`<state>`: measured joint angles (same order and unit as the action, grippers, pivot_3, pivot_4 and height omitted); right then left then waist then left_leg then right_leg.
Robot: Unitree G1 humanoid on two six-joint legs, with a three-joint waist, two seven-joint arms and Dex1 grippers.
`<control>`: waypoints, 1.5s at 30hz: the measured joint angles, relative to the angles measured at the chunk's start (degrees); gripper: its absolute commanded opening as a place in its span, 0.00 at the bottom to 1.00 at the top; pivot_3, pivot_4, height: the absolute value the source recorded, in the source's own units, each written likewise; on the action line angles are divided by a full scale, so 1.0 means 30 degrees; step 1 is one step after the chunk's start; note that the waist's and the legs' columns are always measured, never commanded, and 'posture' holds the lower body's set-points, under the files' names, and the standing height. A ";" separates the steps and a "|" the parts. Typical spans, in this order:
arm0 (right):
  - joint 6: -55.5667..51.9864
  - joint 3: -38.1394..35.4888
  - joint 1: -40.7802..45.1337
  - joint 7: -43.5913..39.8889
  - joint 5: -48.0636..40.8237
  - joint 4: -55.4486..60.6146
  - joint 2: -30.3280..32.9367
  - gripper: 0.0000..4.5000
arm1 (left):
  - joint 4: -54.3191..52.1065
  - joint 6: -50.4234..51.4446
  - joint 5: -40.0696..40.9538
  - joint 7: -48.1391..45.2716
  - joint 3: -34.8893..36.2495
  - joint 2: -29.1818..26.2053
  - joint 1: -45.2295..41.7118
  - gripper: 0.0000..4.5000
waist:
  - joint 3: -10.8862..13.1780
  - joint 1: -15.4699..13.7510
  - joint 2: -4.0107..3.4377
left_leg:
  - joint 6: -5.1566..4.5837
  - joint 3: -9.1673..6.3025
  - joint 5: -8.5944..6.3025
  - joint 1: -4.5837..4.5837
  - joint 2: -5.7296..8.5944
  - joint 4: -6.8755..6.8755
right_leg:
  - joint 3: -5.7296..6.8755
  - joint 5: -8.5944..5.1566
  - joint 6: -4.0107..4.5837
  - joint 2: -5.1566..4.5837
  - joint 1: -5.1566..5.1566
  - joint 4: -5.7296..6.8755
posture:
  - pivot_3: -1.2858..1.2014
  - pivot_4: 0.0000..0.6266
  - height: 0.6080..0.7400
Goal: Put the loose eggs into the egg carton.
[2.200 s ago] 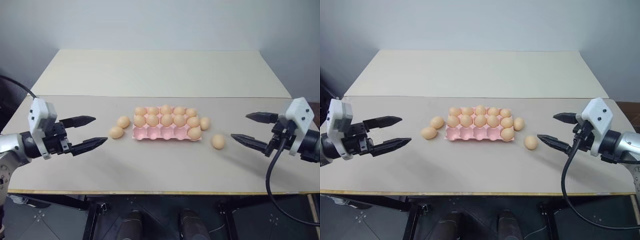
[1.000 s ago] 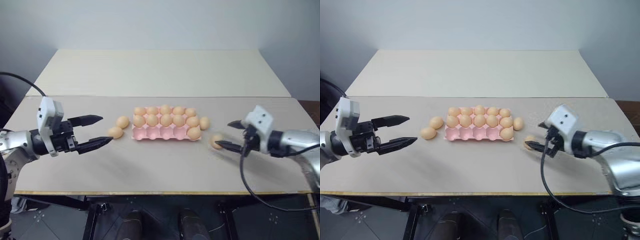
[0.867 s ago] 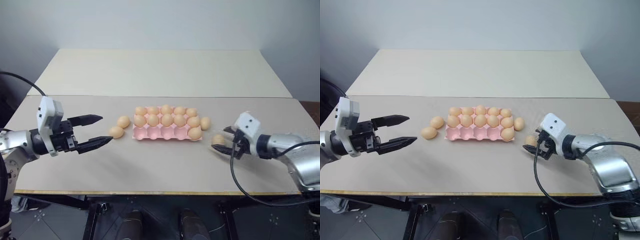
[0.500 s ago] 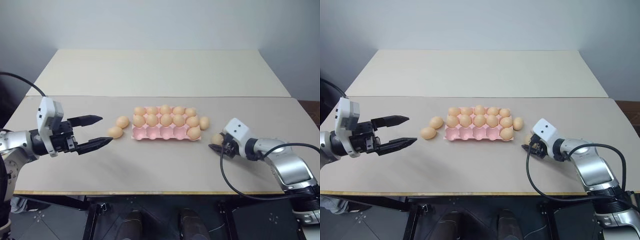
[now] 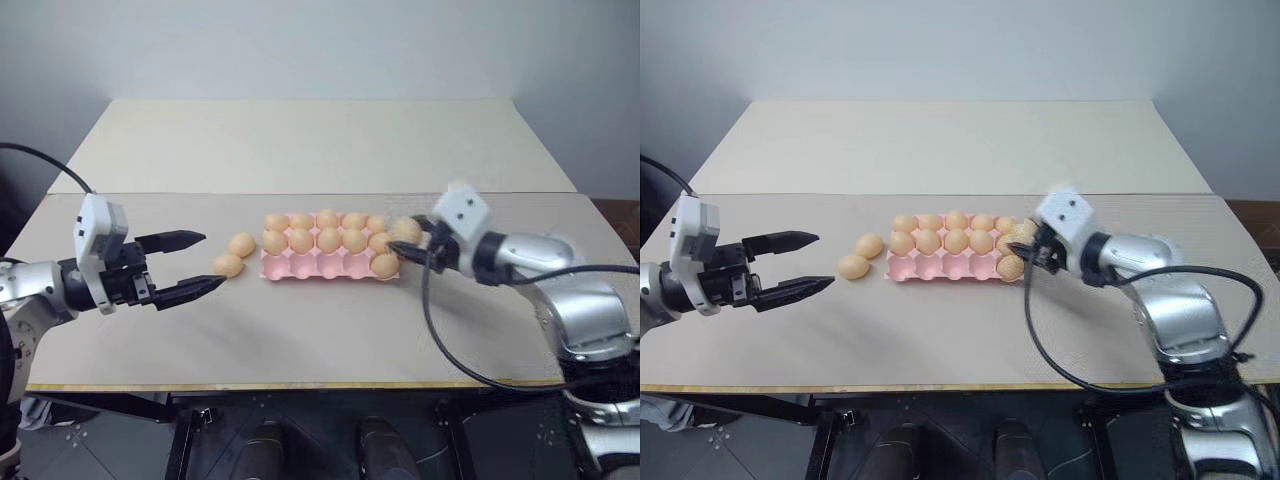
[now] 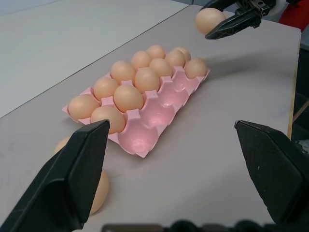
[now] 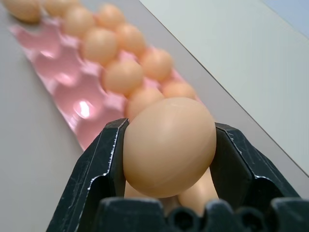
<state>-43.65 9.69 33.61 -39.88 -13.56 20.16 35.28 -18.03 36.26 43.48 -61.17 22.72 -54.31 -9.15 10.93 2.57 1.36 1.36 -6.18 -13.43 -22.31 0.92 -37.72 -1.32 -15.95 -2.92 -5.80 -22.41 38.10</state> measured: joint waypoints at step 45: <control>0.3161 -0.8182 -0.6916 -0.5086 -0.2746 0.0546 0.6143 1.00 | 0.2846 -0.0777 -0.1008 -0.1487 0.0285 -0.0857 -0.0299 1.00 | 0.0003 -0.0071 -0.0001 | 0.0000 0.0088 -0.0002 0.0026 -0.0028 0.0007 | -0.0077 0.0018 0.0000 0.0024 0.0005 -0.0008 | 0.52 0.24 1.00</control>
<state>-34.17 -14.86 12.86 -55.14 -21.79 21.80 53.71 -9.49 33.93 40.46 -65.63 23.57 -56.88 -10.05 10.94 2.36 1.35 1.36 -5.92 -13.44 -22.24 0.83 -37.70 -1.55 -15.89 -2.92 -5.73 -22.40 38.07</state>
